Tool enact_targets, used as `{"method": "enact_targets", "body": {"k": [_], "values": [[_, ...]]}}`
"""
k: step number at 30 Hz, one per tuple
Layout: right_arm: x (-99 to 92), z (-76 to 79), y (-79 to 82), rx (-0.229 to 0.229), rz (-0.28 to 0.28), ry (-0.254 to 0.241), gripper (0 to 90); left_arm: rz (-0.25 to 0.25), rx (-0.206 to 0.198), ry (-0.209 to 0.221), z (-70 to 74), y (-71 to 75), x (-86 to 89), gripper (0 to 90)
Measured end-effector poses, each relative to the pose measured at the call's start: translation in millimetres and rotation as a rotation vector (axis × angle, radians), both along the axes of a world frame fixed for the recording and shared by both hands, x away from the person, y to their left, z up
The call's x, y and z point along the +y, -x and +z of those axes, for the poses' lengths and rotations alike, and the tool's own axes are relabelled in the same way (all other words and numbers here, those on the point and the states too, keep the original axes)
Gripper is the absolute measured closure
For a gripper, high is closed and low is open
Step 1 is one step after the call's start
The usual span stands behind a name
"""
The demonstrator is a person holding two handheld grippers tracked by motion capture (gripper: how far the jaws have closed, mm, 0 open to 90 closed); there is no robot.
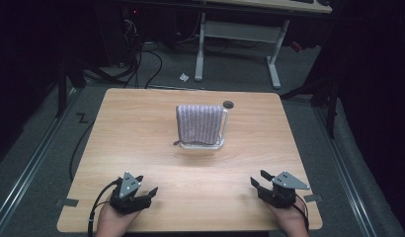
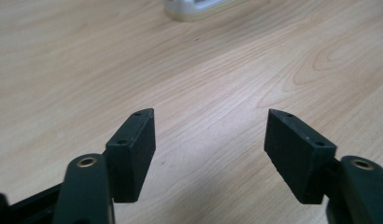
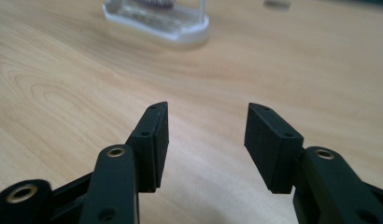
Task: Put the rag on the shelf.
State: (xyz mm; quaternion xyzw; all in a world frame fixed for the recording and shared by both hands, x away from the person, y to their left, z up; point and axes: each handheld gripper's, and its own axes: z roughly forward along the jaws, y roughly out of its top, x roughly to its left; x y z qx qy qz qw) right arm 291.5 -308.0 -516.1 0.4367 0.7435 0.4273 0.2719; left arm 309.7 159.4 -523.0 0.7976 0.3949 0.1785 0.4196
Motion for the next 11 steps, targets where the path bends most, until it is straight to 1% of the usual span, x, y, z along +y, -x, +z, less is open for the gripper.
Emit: {"method": "enact_targets", "body": {"k": [1,2,3,4,5,8,11], "values": [[0.4,-1.5,-3.6,0.031,0.000,-0.004,48.6,0.004,0.031,0.044,-2.5,-4.4,2.0,30.5],[2.0,-3.1,-6.3,0.030,-0.002,0.006,48.8,0.010,0.048,0.073,-4.0,-7.3,3.3,30.6],[4.0,-4.3,-8.3,0.022,0.000,0.021,48.7,0.012,0.052,0.079,-4.7,-9.4,3.6,30.7],[6.1,-4.7,-9.9,0.023,0.003,0.026,48.6,0.019,0.045,0.074,-4.6,-10.2,3.3,30.7],[7.5,-5.1,-11.1,0.022,0.007,0.023,48.5,0.020,0.042,0.073,-4.5,-10.6,3.7,30.8],[7.7,-6.4,-11.2,0.018,0.016,0.014,48.2,0.022,0.055,0.098,-5.5,-11.8,5.7,30.8],[5.9,-8.0,-11.8,0.022,0.021,0.013,46.0,0.016,0.059,0.094,-6.8,-12.9,3.7,30.2]]}}
